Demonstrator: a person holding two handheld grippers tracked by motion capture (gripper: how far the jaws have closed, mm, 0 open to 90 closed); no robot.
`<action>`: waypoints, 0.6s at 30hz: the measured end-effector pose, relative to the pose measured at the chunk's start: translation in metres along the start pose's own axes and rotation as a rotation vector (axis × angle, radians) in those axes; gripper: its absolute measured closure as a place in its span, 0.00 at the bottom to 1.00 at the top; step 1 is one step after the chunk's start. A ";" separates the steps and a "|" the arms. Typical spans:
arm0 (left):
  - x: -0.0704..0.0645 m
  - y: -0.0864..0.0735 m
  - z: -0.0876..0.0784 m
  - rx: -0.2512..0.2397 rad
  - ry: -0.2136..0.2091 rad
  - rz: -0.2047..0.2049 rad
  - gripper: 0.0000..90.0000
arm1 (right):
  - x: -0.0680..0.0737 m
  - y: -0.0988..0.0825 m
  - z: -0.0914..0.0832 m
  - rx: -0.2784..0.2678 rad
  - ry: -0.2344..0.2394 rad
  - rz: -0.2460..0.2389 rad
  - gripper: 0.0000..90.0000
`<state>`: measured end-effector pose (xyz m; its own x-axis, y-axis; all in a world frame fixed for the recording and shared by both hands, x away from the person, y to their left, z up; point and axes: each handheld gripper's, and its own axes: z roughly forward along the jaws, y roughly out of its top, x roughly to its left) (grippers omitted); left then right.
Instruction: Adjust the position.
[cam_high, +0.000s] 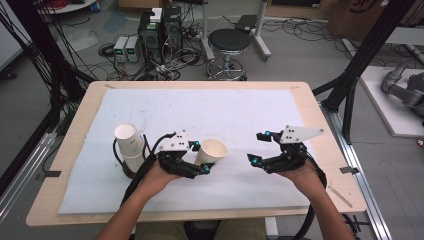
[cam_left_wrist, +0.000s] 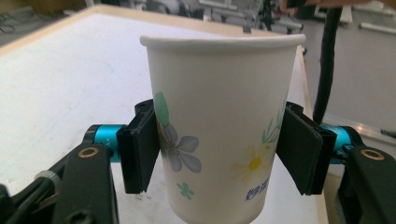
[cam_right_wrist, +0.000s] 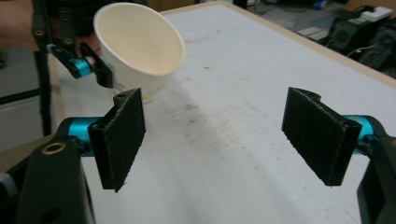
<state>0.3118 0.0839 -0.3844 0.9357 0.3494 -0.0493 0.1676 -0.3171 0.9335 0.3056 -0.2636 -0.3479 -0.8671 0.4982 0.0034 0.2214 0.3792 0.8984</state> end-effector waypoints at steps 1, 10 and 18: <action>0.001 -0.001 -0.001 -0.009 0.006 0.001 0.39 | -0.001 -0.003 -0.001 -0.005 -0.007 0.007 0.24; 0.007 -0.007 -0.008 -0.111 0.049 -0.025 0.39 | -0.008 -0.027 -0.011 -0.005 -0.107 0.036 0.24; 0.010 -0.011 -0.009 -0.185 0.089 -0.033 0.38 | -0.012 -0.043 -0.017 -0.022 -0.184 0.060 0.24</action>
<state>0.3166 0.0990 -0.3914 0.8983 0.4357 -0.0573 0.1302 -0.1394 0.9816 0.2990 -0.2997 -0.3793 -0.7558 0.6545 -0.0211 0.2588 0.3281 0.9085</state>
